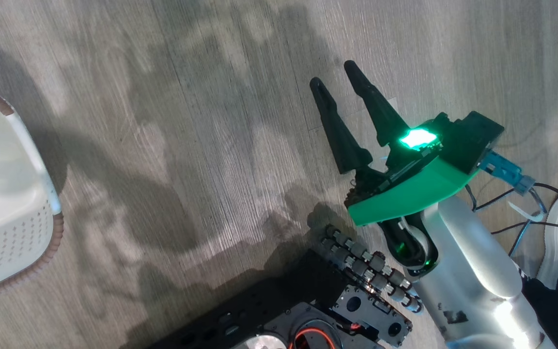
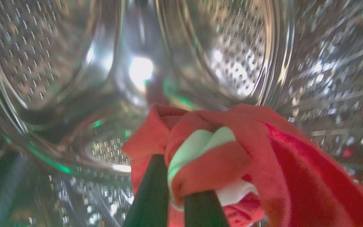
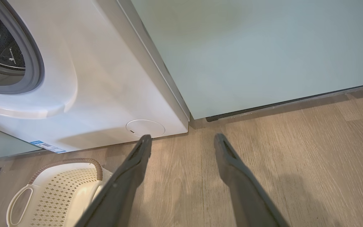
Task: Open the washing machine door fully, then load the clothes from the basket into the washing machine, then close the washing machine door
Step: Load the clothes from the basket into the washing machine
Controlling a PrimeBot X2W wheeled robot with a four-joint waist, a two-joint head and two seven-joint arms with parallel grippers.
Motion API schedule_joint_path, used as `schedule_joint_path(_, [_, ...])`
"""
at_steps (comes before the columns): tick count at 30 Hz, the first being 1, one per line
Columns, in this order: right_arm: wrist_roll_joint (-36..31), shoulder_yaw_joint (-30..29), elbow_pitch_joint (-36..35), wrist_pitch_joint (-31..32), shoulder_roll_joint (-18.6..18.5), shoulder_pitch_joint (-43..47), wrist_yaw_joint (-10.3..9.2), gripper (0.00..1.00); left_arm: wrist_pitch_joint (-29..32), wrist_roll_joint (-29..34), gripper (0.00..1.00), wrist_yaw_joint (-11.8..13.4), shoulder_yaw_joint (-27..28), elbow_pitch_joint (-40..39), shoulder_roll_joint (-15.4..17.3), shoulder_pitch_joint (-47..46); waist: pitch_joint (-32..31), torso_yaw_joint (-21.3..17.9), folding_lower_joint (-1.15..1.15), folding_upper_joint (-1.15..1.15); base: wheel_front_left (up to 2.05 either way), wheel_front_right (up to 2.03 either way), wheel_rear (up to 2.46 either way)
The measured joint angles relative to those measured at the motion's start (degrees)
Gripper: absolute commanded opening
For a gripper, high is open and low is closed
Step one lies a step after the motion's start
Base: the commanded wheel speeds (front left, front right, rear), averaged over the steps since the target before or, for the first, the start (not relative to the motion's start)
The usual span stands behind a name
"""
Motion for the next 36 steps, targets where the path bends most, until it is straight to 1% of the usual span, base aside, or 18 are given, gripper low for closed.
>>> schedule_joint_path(5, [0.3,0.0,0.0,0.0,0.0,0.0,0.0,1.0,1.1,-0.2,0.0,0.1,-0.8,7.0,-0.9,0.0,0.0,0.0,0.0,0.0,0.0,0.0,0.0])
schedule_joint_path(10, [0.5,-0.2,-0.2,0.0,0.0,0.0,0.0,1.0,2.3,-0.7,0.0,1.1,-1.1,11.9,-2.1,0.0,0.3,0.2,0.0,0.0,0.0,0.0,0.0])
schedule_joint_path(13, [0.5,-0.1,-0.4,0.0,0.0,0.0,0.0,1.0,3.1,-1.0,0.0,1.1,-1.2,14.4,-2.5,-0.1,0.3,0.2,0.0,0.0,0.0,0.0,0.0])
schedule_joint_path(14, [0.6,-0.1,-0.5,0.0,0.0,0.0,0.0,1.0,3.3,-1.5,0.09,1.1,-1.1,15.1,-2.7,-0.1,0.3,0.2,0.0,0.0,0.0,0.0,0.0])
schedule_joint_path(15, [0.8,-0.1,-0.5,0.0,0.0,0.0,0.0,1.0,3.5,-1.7,0.09,1.2,-1.1,15.8,-3.0,-0.1,0.3,0.3,0.0,0.0,0.0,0.0,0.0])
schedule_joint_path(16, [0.9,0.0,-0.5,0.0,0.0,0.0,0.0,1.0,3.9,-1.7,0.85,1.3,-1.2,16.6,-3.4,-0.1,0.4,0.3,0.0,0.0,0.0,0.0,0.0])
schedule_joint_path(17, [0.9,0.0,-0.5,0.0,0.0,0.0,0.0,1.0,3.9,-1.8,1.0,1.3,-1.2,17.1,-3.7,-0.1,0.4,0.3,0.0,0.0,0.0,0.0,0.0])
schedule_joint_path(26, [0.9,0.6,-0.3,0.0,0.0,0.0,0.0,1.0,1.0,-2.2,1.0,1.3,-1.5,19.9,-4.0,-0.6,-0.1,0.2,0.0,0.0,0.0,0.0,0.0])
schedule_joint_path(33, [0.9,0.9,0.1,0.0,0.0,-0.3,0.0,1.0,-1.5,-3.6,1.0,1.0,-1.4,22.3,-3.5,-0.5,-2.1,-0.4,0.0,0.0,0.0,0.0,0.0])
schedule_joint_path(36, [0.3,0.1,0.5,0.0,0.0,-0.3,0.0,1.0,-2.8,-4.8,1.0,1.0,-1.4,23.4,-3.8,0.4,-3.4,-0.1,0.0,0.0,0.0,0.0,0.0])
